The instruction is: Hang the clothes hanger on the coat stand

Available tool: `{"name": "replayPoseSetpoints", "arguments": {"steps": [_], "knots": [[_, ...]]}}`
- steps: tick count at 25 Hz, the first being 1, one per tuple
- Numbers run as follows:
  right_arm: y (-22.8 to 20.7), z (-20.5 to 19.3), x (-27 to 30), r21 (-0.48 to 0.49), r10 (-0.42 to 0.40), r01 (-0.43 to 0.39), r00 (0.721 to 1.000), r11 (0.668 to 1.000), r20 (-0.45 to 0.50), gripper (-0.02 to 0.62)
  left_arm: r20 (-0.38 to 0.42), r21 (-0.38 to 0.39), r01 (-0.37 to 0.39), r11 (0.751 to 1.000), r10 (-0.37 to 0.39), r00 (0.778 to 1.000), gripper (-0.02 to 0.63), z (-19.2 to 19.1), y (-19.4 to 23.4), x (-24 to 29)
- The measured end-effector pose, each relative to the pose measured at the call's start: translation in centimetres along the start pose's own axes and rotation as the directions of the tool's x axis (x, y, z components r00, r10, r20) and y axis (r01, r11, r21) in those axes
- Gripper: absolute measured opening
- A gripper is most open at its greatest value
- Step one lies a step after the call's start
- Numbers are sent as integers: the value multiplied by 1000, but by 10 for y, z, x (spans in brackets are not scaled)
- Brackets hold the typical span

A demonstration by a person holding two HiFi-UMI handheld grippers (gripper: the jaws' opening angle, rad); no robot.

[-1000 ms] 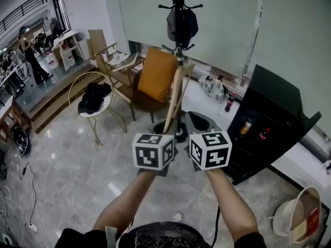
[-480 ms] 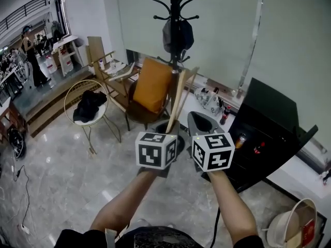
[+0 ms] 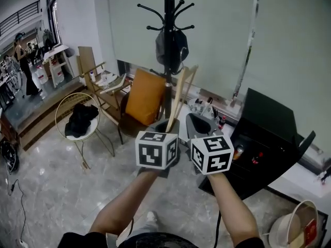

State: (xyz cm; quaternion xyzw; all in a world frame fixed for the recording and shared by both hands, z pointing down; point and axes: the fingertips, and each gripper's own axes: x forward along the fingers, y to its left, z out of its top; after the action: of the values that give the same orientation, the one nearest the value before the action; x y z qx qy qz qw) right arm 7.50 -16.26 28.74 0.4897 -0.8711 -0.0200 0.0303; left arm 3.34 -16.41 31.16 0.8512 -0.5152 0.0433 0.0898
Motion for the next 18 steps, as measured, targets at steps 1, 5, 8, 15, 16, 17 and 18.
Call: {"name": "replayPoseSetpoints", "arguments": {"steps": [1,5,8,15,16,17,18], "knots": [[-3,3,7,-5,-7,7,1000,1000,4,0,6,3,10,1000,-10,1000,26,5,4,6],[-14,17,43,-26,-33,33,999,999,15,0,25,11,40,999,-40,999,26,28,27,34],[-22,26,68,-19,-61,62,998,998,22,0,20,18,61,998,-61,998,26,39,44,53],[-26,37,114,-27,-101,102,995,994,21,0,0,12,110,994,-110,994,26,46,79,87],[-27,39,119,-30,-109,110,994,994,21,0,-3,13,118,993,-118,993,26,46,83,90],[-28,41,124,-32,-117,118,993,993,22,0,-6,15,126,992,-125,992,28,47,87,94],[-28,43,130,-34,-124,125,992,992,23,0,-7,17,132,991,-132,991,26,48,91,97]]}}
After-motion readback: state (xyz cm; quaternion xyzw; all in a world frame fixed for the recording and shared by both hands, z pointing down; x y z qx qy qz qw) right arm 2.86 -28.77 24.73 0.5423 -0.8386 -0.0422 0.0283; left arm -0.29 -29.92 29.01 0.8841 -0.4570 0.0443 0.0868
